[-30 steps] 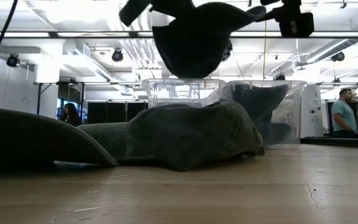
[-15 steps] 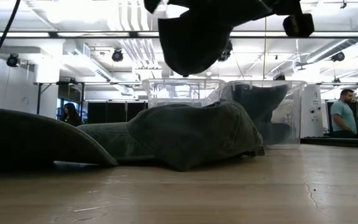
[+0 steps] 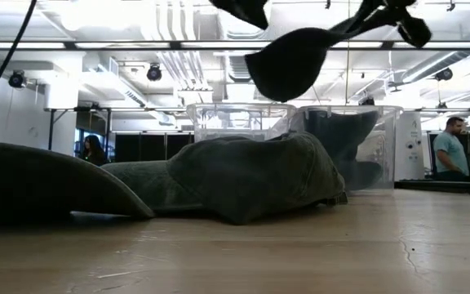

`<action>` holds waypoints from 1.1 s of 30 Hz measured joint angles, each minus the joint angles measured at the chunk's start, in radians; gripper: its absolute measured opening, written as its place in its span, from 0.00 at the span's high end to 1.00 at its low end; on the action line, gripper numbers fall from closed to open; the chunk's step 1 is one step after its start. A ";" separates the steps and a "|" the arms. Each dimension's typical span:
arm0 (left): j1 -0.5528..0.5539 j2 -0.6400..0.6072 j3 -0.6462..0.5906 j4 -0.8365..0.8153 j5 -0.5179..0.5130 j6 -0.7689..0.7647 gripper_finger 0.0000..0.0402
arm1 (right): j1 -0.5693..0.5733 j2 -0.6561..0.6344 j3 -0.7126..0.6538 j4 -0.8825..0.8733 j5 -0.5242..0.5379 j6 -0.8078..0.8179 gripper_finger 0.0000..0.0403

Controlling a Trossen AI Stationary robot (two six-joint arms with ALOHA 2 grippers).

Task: Pick & Place hat
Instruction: Put the blue cap into the right transparent bin

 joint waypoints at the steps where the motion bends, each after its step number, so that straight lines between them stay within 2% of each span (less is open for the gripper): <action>1: 0.005 0.000 0.000 0.004 -0.035 -0.036 0.62 | 0.000 -0.005 0.000 -0.017 0.022 0.023 0.97; 5: 0.010 -0.003 0.000 -0.029 -0.148 -0.157 0.57 | -0.010 -0.030 -0.002 -0.140 0.089 0.184 0.97; 9: 0.010 -0.023 -0.001 -0.114 -0.115 -0.326 0.56 | -0.011 -0.030 -0.038 -0.189 0.091 0.315 0.97; 14: 0.047 -0.057 -0.010 -0.326 0.071 -0.593 0.56 | -0.046 -0.013 -0.122 -0.066 0.097 0.395 0.97; 17: 0.087 -0.083 -0.045 -0.380 0.179 -0.682 0.56 | -0.069 0.009 -0.179 -0.008 0.069 0.495 0.97; 21: 0.145 -0.141 -0.106 -0.364 0.342 -0.691 0.56 | -0.079 0.033 -0.244 0.038 0.063 0.656 0.97; 26: 0.239 -0.235 -0.197 -0.316 0.569 -0.689 0.56 | -0.078 0.065 -0.263 0.050 0.047 0.809 0.97; 30: 0.334 -0.320 -0.299 -0.213 0.754 -0.689 0.56 | -0.077 0.079 -0.254 0.069 0.037 0.790 0.97; 33: 0.389 -0.379 -0.379 -0.132 0.817 -0.680 0.56 | -0.078 0.081 -0.234 0.072 0.034 0.742 0.97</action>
